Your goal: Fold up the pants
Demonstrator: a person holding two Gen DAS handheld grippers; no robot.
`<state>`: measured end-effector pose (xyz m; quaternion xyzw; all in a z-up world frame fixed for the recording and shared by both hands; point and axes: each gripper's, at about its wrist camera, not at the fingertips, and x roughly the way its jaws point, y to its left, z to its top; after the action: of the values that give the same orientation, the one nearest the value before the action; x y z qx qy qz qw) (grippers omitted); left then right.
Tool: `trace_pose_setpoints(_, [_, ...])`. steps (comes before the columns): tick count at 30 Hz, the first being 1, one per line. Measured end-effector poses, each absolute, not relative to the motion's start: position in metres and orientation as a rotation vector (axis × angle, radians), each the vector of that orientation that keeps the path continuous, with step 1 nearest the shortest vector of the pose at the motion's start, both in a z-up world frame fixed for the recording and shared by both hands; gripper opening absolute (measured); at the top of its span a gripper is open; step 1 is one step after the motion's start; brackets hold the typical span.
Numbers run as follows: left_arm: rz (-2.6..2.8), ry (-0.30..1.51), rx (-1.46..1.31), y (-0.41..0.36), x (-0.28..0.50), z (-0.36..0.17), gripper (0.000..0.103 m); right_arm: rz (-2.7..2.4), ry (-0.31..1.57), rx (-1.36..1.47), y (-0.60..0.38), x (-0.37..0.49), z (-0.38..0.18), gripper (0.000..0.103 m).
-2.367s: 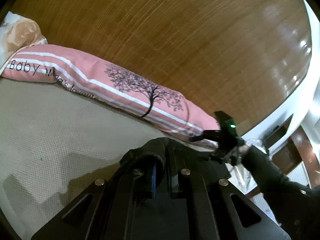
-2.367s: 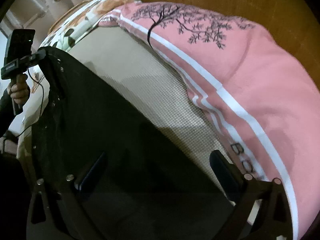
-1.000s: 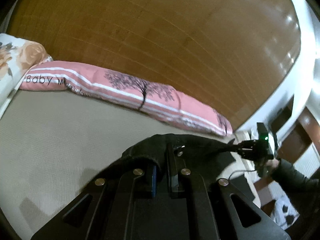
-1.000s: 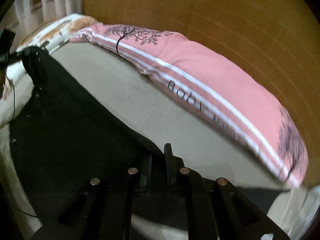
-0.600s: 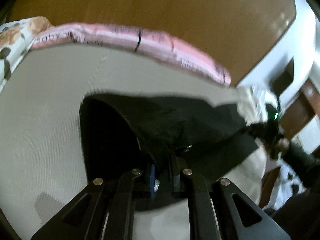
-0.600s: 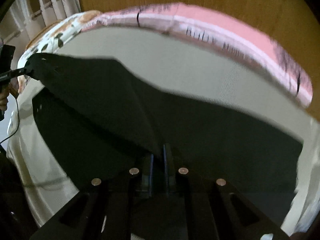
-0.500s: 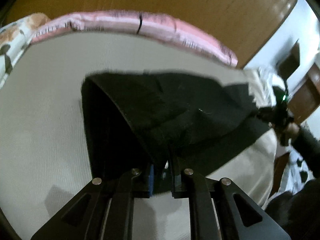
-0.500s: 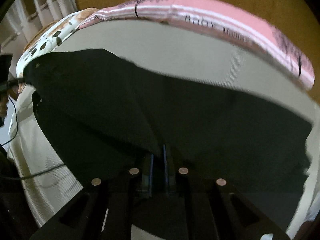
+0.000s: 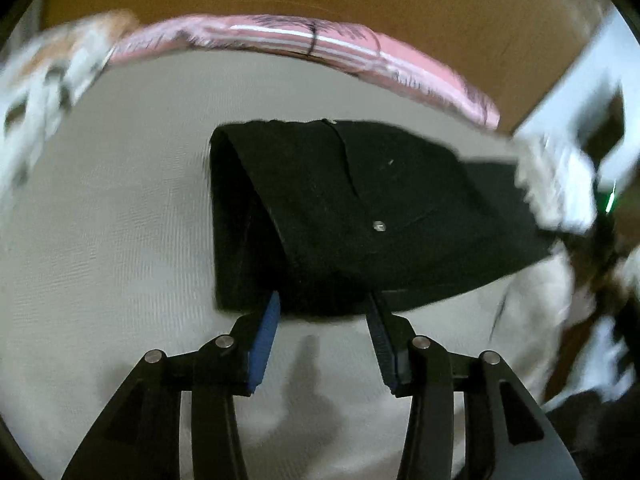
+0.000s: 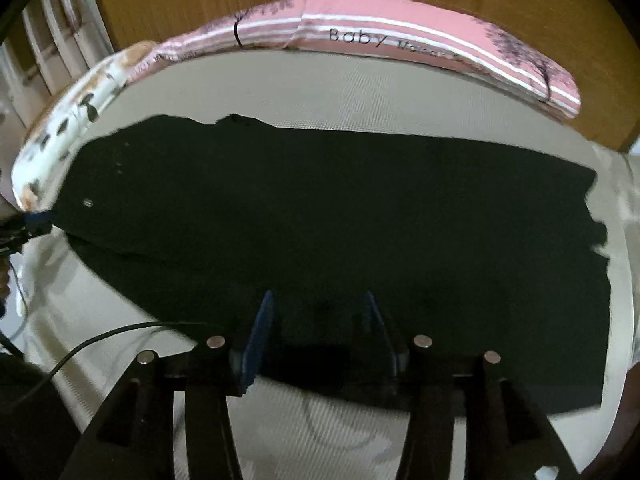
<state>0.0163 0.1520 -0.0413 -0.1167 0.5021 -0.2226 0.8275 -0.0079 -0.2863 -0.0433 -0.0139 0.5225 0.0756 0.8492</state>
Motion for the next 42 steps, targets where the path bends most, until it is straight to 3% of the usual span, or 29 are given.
trace_pose_setpoints(4, [-0.515,1.073,-0.576,0.170,0.008,-0.050,0.046,0.162,1.072,0.129,-0.300,-0.039,-0.035,0.048])
trace_pose_setpoints(10, [-0.543,1.074,-0.798,0.154,0.022,-0.069,0.046,0.130,1.040,0.462,-0.322,-0.039,-0.064,0.048])
trace_pose_setpoints(19, [-0.425,1.061,-0.896,0.143,0.053,-0.086,0.046,0.004,0.962,0.732,-0.363,-0.015,-0.102,0.049])
trace_pose_setpoints(20, [-0.412,1.058,-0.891,0.142,0.056,-0.085,0.039,-0.005,0.958,0.752,-0.366,-0.011,-0.106,0.048])
trace_pose_setpoints(21, [-0.393,1.055,-0.880,0.143,0.057,-0.084,0.020,-0.013,0.948,0.776,-0.370,-0.007,-0.110,0.046])
trace_pose_setpoints(23, [-0.356,1.032,-0.866,0.150,0.059,-0.081,0.005,-0.025,0.909,0.823,-0.377,0.002,-0.114,0.043])
trace_pose_setpoints(30, [-0.291,1.012,-0.876,0.183,0.065,-0.071,0.004,-0.075,0.843,0.901,-0.397,0.032,-0.123,0.027])
trace_pose_setpoints(35, [-0.392,1.031,-0.810,0.172,0.040,-0.061,0.007,-0.067,0.833,0.959,-0.407,0.032,-0.128,0.025])
trace_pose_setpoints(38, [-0.410,1.053,-0.850,0.166,0.028,-0.064,0.017,-0.056,0.842,0.938,-0.408,0.029,-0.130,0.022])
trace_pose_setpoints(42, [-0.424,1.114,-0.893,0.153,0.023,-0.079,0.018,-0.057,0.837,0.971,-0.411,0.027,-0.133,0.022])
